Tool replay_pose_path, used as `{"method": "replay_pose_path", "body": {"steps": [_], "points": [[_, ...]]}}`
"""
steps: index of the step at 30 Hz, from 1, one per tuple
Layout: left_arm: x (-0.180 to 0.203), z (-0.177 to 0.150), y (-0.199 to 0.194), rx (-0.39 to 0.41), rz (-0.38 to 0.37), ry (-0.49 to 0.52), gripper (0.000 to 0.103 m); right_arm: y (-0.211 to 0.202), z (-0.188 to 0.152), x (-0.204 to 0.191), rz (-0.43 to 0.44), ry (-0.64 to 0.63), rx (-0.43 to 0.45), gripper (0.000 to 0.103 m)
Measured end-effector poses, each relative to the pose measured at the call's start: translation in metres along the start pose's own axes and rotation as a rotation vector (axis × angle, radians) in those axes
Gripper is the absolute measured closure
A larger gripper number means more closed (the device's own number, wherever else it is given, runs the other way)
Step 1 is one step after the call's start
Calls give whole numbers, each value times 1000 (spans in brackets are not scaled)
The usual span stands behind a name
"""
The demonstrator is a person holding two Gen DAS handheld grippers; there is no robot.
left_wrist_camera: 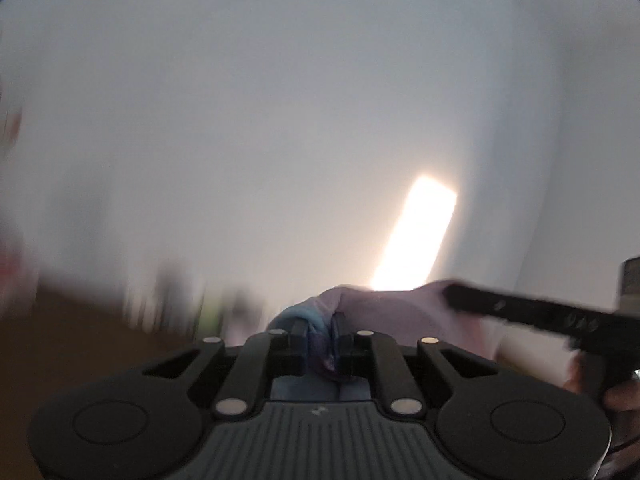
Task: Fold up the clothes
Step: 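Lift the garment with both grippers and lay it flat on the table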
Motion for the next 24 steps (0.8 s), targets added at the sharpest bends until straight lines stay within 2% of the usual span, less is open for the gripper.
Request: {"method": "replay_pose_path", "body": {"steps": [1, 2, 4, 6, 7, 8, 9, 10, 13, 15, 17, 18, 19, 21, 22, 23, 24], "points": [[-4, -39, 16, -92, 27, 33, 80, 16, -47, 20, -81, -10, -105, 94], [-11, -76, 26, -188, 75, 76, 69, 30, -92, 39, -161, -20, -205, 87], [-31, -136, 23, -339, 194, 108, 66, 25, -158, 68, -283, -1, -289, 84], [-49, -177, 3, -368, 236, 24, 59, 6, -203, 75, -224, 84, -314, 74], [-49, -190, -13, -347, 216, -77, 40, -5, -216, 74, -190, 115, -319, 58], [-43, -200, -23, -348, 177, -158, 24, -17, -229, 73, -156, 147, -324, 49], [-33, -211, -32, -354, 125, -215, 23, -28, -241, 72, -124, 175, -328, 47], [-18, -217, -34, -369, 64, -202, 23, -31, -248, 71, -107, 170, -324, 44], [22, -216, -34, -378, 23, -50, 22, -20, -269, 59, -136, 81, -361, 42], [37, -224, -24, -392, 86, 75, 22, -7, -281, 58, -187, 21, -380, 44], [42, -233, -22, -423, 172, 147, 22, -8, -283, 59, -213, -18, -374, 44], [45, -234, -24, -419, 179, 165, 22, -4, -281, 58, -210, -28, -366, 44], [48, -236, -26, -415, 186, 183, 23, -2, -285, 59, -202, -30, -365, 45], [48, -242, -21, -429, 214, 227, 32, 1, -289, 59, -190, -38, -351, 52], [46, -247, -16, -440, 232, 251, 55, 0, -287, 58, -185, -44, -340, 71], [45, -250, -13, -448, 245, 260, 87, 0, -286, 57, -174, -39, -335, 94], [43, -251, -14, -447, 249, 237, 98, 1, -286, 57, -161, -18, -338, 97]]}}
Point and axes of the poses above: each gripper's, at about its wrist camera, not at the fingertips, and y roughly the way its jaws point, x to its right, z to its top, the point moved 9 cm from there along y, roughly the way its jaws point, and after that the axes turned 8 degrees about y, right-handed, at the moved point
